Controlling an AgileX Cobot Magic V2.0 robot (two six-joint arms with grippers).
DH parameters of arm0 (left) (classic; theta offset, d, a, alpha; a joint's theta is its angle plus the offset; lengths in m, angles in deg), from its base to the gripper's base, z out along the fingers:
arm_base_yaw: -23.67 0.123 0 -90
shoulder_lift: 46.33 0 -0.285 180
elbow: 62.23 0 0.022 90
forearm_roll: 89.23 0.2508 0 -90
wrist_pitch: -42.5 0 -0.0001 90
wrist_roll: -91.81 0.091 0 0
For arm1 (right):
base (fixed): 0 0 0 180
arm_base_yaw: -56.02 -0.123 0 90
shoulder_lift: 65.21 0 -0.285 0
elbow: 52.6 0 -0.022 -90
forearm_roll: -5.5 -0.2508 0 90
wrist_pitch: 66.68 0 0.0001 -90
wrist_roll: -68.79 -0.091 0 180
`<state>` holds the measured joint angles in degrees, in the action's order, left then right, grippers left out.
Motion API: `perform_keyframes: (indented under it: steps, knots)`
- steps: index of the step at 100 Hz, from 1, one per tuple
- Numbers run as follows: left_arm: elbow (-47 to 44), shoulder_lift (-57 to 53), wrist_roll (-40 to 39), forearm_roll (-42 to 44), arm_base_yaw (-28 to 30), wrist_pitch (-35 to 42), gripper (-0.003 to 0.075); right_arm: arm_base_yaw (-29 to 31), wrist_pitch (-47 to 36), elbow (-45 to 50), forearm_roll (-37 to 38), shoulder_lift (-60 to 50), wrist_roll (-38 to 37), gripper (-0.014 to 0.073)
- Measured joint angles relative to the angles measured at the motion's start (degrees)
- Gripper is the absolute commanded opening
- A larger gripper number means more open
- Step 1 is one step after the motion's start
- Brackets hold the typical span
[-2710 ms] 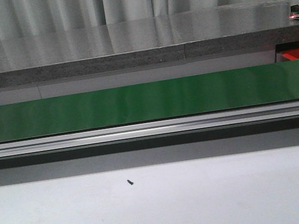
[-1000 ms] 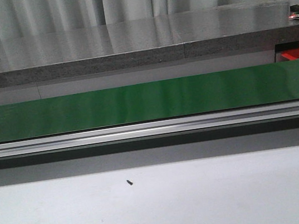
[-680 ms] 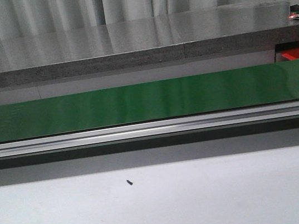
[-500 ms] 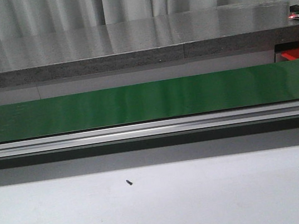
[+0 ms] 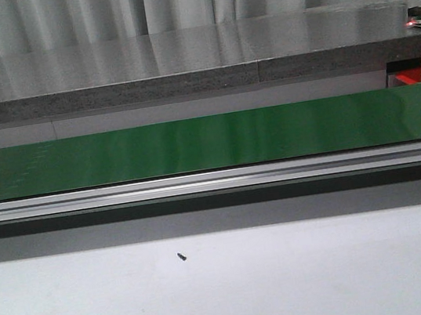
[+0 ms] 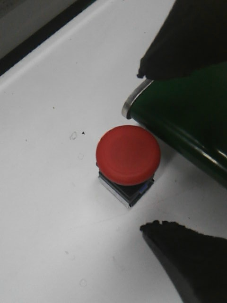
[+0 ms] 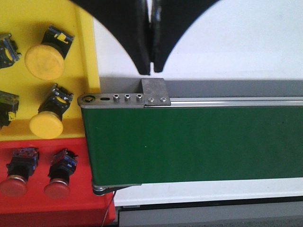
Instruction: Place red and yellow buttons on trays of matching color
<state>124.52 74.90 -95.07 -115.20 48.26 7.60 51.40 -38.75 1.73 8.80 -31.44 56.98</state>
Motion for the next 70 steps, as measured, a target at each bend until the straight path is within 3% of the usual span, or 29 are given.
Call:
perform_keyframes:
  steps: [70]
  knots:
    - [0.03,6.5,-2.76,-4.75,0.05,7.3,0.0586,0.0,0.0,0.0,0.0,0.0,0.0,-0.0122]
